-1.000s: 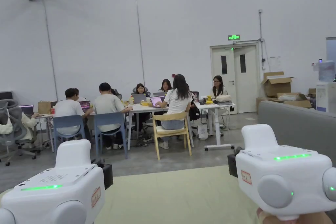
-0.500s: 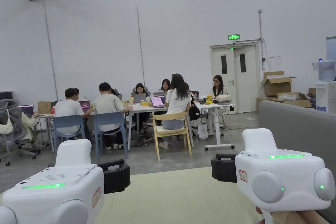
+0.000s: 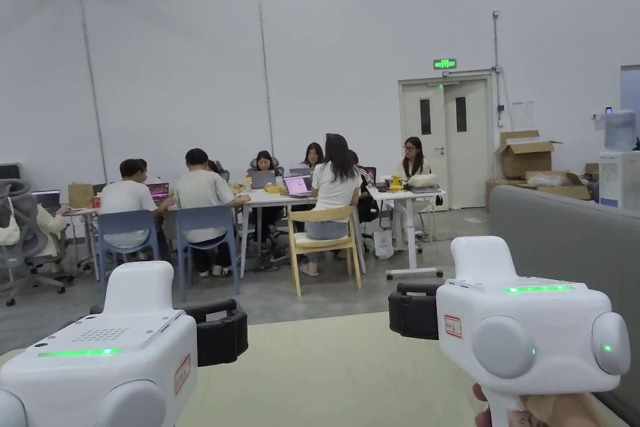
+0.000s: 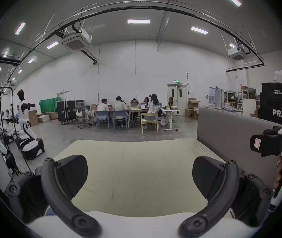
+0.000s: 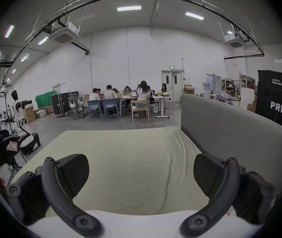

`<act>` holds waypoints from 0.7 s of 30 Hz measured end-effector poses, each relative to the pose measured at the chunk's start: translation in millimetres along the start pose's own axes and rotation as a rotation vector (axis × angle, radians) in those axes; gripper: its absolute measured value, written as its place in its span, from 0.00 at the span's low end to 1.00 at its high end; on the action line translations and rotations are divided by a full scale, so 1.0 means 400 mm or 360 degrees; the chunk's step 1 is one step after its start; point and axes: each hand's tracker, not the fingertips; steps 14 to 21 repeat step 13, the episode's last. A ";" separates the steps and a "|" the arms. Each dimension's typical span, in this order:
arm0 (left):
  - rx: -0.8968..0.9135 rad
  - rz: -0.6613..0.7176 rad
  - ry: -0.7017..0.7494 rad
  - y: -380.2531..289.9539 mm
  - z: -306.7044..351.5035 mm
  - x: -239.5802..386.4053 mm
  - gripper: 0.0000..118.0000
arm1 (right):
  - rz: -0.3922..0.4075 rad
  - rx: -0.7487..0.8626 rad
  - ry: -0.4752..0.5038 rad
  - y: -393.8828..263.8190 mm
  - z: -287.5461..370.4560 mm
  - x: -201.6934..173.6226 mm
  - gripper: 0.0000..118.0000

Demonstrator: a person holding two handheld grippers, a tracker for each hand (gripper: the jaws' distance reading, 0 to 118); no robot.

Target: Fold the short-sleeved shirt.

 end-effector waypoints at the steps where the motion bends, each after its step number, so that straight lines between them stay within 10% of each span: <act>1: -0.0004 -0.0004 0.0002 -0.001 0.000 0.001 1.00 | 0.0007 -0.0003 -0.0006 -0.003 0.002 -0.004 1.00; 21: -0.0005 0.0001 0.0011 -0.004 -0.016 -0.012 1.00 | 0.0120 0.0034 -0.0132 -0.009 -0.009 -0.030 1.00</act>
